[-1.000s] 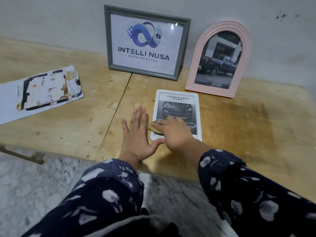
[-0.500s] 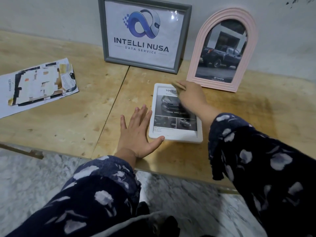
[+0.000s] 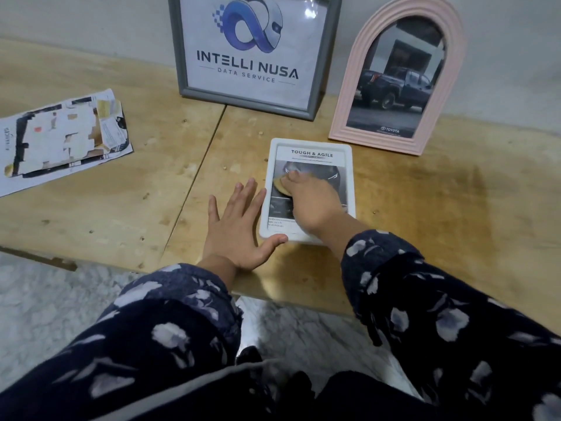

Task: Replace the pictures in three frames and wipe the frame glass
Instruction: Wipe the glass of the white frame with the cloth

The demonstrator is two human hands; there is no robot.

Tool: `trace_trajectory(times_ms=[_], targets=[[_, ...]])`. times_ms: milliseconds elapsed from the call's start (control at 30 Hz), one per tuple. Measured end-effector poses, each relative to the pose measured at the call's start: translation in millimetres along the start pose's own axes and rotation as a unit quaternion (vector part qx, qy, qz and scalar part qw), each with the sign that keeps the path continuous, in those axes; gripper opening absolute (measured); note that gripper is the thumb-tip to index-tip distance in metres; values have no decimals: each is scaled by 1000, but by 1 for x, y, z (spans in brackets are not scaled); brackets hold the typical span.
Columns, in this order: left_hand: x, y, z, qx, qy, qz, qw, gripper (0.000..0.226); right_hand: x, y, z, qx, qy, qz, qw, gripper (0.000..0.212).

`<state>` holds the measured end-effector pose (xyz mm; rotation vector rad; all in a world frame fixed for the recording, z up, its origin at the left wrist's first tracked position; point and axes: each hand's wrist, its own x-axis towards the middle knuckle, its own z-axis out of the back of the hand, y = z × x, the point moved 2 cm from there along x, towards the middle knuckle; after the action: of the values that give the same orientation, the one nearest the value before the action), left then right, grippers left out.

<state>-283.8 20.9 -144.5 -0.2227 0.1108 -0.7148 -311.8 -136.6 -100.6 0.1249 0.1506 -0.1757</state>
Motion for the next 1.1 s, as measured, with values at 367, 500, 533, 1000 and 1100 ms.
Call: trace_trajectory(times_ms=[367, 500, 533, 1000, 1100], targets=[[-1, -2, 2, 3, -9, 2, 1000, 100, -48, 4, 24, 57, 97, 26, 993, 41], [1, -3, 2, 8, 3, 0, 1000, 99, -18, -33, 59, 187, 64, -93, 976, 37], [0, -3, 4, 9, 3, -1, 1000, 98, -9, -39, 65, 190, 21, -107, 976, 37], [-1, -3, 4, -21, -12, 8, 1000, 103, 6, -27, 7, 17, -19, -43, 999, 57], [-1, -3, 3, -21, -11, 11, 1000, 104, -19, -16, 5, 8, 12, -30, 999, 54]])
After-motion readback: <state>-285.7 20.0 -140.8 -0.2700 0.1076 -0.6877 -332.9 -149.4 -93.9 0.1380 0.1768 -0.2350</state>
